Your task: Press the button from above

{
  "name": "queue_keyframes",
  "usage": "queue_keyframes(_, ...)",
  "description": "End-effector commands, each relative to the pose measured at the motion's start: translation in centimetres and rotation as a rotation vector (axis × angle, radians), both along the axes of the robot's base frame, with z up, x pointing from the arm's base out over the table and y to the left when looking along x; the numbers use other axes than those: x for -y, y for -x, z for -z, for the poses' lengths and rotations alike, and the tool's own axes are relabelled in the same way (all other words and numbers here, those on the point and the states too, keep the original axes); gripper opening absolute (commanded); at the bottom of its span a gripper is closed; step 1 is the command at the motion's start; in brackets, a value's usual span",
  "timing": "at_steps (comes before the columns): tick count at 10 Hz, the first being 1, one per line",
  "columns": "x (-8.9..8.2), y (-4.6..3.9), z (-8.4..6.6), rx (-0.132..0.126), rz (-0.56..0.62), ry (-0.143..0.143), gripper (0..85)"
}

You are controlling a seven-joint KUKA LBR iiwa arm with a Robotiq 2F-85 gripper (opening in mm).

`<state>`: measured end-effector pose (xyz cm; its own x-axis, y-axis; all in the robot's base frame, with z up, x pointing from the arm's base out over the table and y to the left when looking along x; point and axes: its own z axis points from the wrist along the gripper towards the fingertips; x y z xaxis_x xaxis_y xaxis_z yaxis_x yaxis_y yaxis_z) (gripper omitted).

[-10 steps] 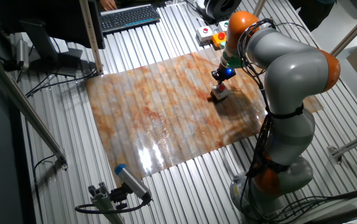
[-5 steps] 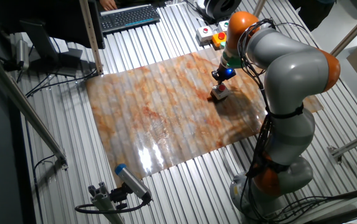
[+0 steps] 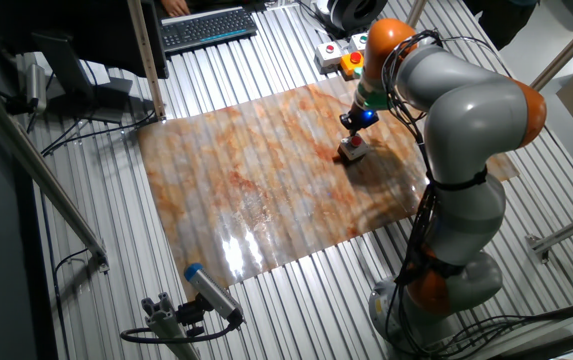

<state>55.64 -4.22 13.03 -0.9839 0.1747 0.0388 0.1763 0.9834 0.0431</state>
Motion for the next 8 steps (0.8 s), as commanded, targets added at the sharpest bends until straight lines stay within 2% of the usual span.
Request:
queue_keyframes(1,0.0,0.02,0.0,0.000,0.000,0.000,0.0)
queue_keyframes(7,0.1,0.30,-0.6,-0.001,-0.003,0.006,0.0)
queue_keyframes(8,0.1,0.43,-1.2,-0.008,0.010,-0.016,0.0)
